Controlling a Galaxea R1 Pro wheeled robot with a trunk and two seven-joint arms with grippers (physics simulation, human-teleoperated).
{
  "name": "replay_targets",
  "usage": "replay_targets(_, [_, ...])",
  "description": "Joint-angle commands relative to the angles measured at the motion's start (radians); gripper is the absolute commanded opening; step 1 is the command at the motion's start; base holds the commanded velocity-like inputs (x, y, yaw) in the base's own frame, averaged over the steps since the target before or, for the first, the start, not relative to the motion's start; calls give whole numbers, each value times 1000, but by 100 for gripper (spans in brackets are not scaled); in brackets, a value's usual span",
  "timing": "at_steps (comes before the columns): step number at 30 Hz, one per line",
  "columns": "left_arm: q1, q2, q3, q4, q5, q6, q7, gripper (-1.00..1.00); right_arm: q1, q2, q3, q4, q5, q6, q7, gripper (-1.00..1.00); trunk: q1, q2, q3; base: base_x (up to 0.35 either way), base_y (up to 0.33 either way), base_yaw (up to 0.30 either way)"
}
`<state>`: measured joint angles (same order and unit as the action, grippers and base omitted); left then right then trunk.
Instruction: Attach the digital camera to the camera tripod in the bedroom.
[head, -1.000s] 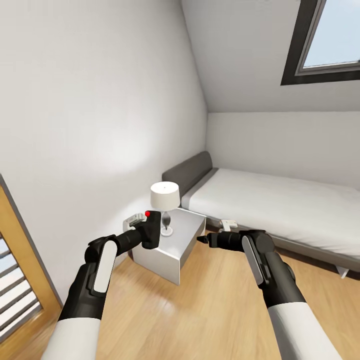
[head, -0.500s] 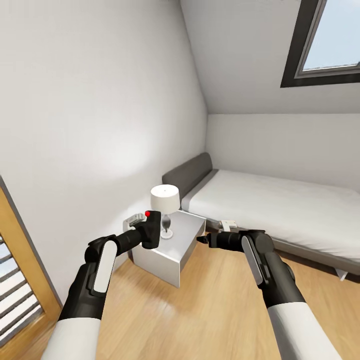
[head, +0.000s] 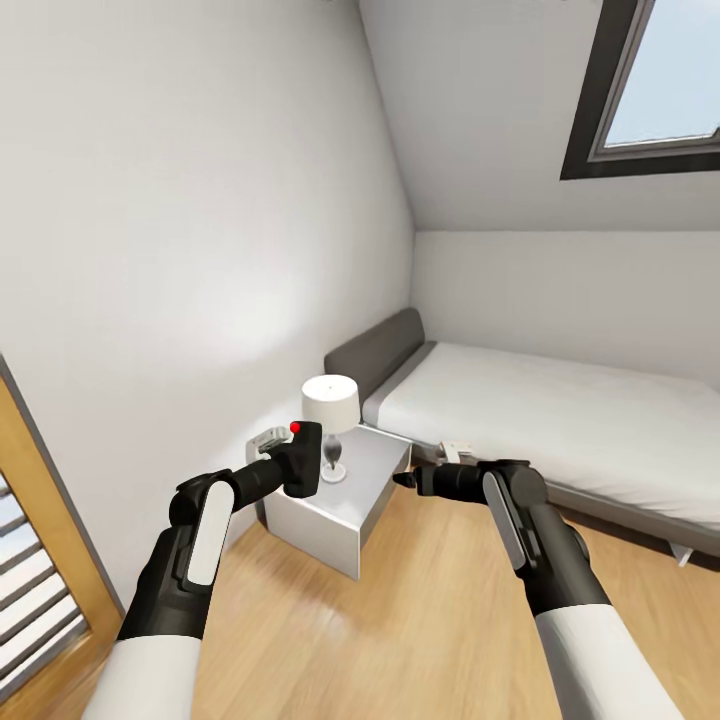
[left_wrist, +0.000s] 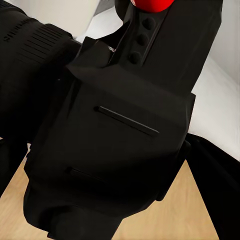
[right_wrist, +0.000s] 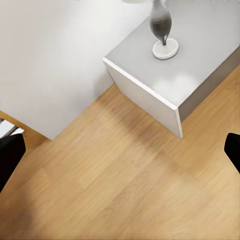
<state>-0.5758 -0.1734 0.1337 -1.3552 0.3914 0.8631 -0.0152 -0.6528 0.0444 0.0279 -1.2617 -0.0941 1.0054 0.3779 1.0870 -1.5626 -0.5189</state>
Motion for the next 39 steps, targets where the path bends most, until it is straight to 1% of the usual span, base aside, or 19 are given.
replay_targets(1, [-1,-1,3,-1,3,5,-2,-100,-1,0,0,1,-9,5,-5,100,-4,7,2,0,0,0])
replay_targets(9, [-1,0,3,0,3,5,-2,-100,-1,2,1,2,-10,4,-7,100,-35,63,27,0,0,0])
replay_targets(11, [-2,-1,-9,-12,17,-1,-13,-100,-4,-10,-2,-9,-22,12,-5,100,-35,62,27,0,0,0])
replay_targets(14, [-2,-1,-26,-29,17,-1,-30,-100,-4,-11,-2,-26,-27,12,-5,100,-35,62,27,0,0,0])
replay_targets(16, [-1,-1,-37,-40,17,-1,-24,-100,-4,-11,-2,-26,-27,13,-6,100,-35,62,27,0,0,0])
replay_targets(20, [1,-1,-41,-20,20,0,-17,-100,-3,-23,2,-21,-31,32,-3,100,-35,62,27,0,0,0])
replay_targets(25, [2,-1,-44,9,24,0,-15,-100,-2,-29,5,-30,-32,42,-1,100,-35,62,27,0,0,0])
replay_targets(29, [2,-1,-46,19,26,1,-14,-100,-2,-30,7,-33,-21,42,-6,100,-35,62,27,0,0,-28])
replay_targets(39, [2,-1,-46,23,26,1,-14,-100,-2,-31,9,-33,-18,42,-12,100,-35,62,27,0,0,-192])
